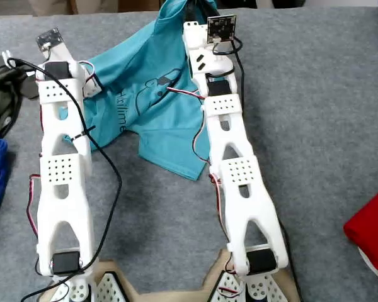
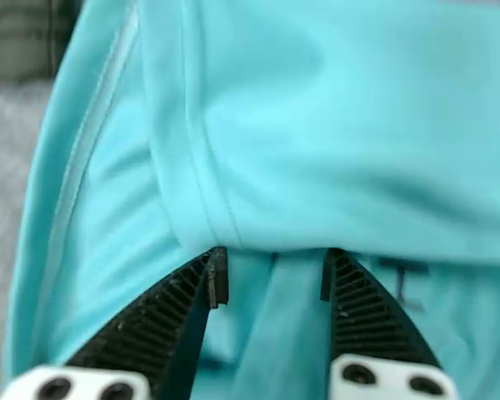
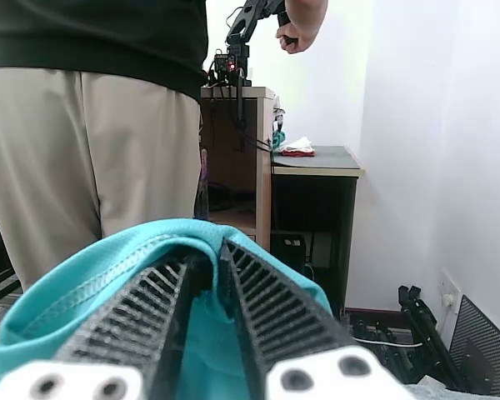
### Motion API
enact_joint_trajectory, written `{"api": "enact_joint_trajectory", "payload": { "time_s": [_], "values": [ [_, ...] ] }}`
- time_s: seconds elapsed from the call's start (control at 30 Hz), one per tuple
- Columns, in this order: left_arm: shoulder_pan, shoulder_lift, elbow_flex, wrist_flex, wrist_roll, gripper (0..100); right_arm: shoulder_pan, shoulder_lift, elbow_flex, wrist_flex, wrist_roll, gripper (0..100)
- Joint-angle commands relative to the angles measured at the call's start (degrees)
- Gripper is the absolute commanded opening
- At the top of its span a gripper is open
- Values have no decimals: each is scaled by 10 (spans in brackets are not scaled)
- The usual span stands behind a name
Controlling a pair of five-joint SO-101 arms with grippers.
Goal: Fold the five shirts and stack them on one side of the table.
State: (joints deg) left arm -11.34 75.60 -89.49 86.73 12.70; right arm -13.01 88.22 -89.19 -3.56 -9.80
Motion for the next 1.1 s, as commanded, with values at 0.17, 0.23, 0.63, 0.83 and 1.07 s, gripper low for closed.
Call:
{"api": "enact_joint_trajectory", "payload": {
  "time_s": [0.17, 0.23, 0.63, 0.83, 1.07],
  "values": [
    [-20, 18, -5, -105, 3, 145, 8, -3, -37, -15, 4, 6],
    [-30, 20, -5, -131, 3, 107, 8, -3, -37, -15, 4, 6],
    [-40, 16, -6, -297, -1, 30, 7, -3, -15, -14, 4, 6],
    [-42, 22, -1, -424, -1, 33, 7, -3, -13, -14, 4, 6],
    [-45, 22, 33, -527, -1, 53, 6, -3, -13, -14, 4, 6]
  ]
}}
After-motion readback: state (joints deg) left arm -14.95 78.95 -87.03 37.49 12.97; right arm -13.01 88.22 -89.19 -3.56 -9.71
